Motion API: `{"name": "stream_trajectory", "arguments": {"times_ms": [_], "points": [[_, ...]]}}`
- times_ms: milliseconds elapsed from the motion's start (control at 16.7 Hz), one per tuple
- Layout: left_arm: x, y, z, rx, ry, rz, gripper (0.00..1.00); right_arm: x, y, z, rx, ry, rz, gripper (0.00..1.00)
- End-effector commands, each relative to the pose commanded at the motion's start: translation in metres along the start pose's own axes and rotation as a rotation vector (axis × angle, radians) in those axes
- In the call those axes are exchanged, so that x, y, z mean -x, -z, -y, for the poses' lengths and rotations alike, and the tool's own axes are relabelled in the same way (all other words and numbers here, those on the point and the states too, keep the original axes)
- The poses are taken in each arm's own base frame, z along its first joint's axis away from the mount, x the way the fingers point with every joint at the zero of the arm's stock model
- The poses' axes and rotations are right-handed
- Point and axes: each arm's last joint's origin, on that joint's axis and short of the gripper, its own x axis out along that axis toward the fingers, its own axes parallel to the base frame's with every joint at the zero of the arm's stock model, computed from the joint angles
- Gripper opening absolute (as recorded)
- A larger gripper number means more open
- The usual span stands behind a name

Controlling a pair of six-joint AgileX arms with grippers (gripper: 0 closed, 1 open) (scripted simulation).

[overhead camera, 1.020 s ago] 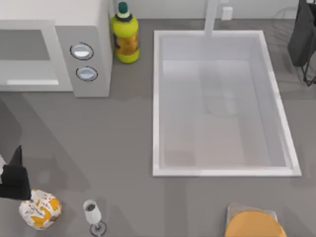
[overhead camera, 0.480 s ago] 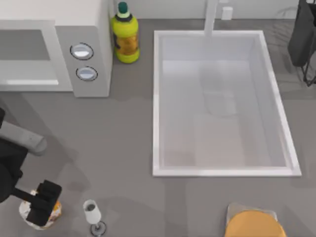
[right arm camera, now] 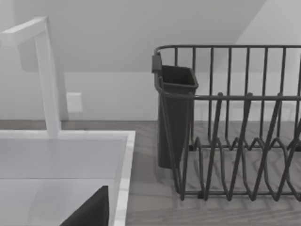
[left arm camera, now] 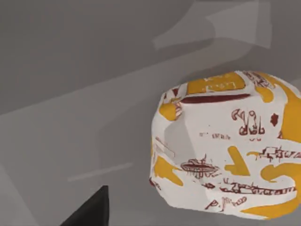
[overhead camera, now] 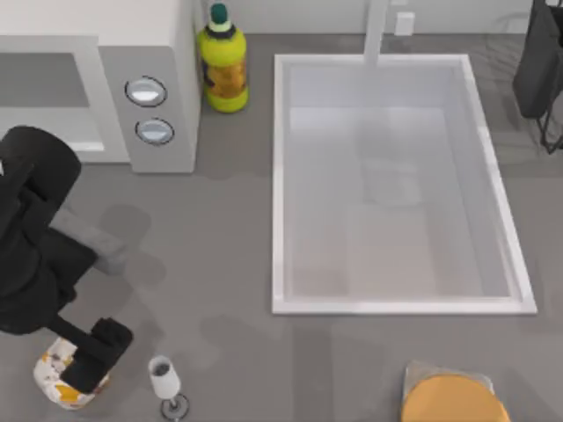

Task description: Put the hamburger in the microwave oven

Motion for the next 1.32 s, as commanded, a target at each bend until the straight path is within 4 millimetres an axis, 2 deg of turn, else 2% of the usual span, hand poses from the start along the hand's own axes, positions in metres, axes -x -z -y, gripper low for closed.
{"name": "stream_trajectory", "arguments": {"times_ms": [420,720,960,1080,1320], "points": [[-0.004,-0.002,-0.003,-0.002,0.003,-0.010,1.00,0.000,0.000,0.000,0.000,0.000,0.000,1.00],[-0.040,-0.015,-0.016,-0.002,0.004,-0.011,1.00,0.000,0.000,0.000,0.000,0.000,0.000,1.00],[-0.071,-0.007,-0.008,-0.002,0.003,-0.011,1.00,0.000,0.000,0.000,0.000,0.000,0.000,1.00],[-0.079,-0.002,-0.002,-0.003,0.003,-0.011,1.00,0.000,0.000,0.000,0.000,0.000,0.000,1.00],[-0.081,0.000,0.000,-0.003,0.004,-0.012,1.00,0.000,0.000,0.000,0.000,0.000,0.000,1.00]]}}
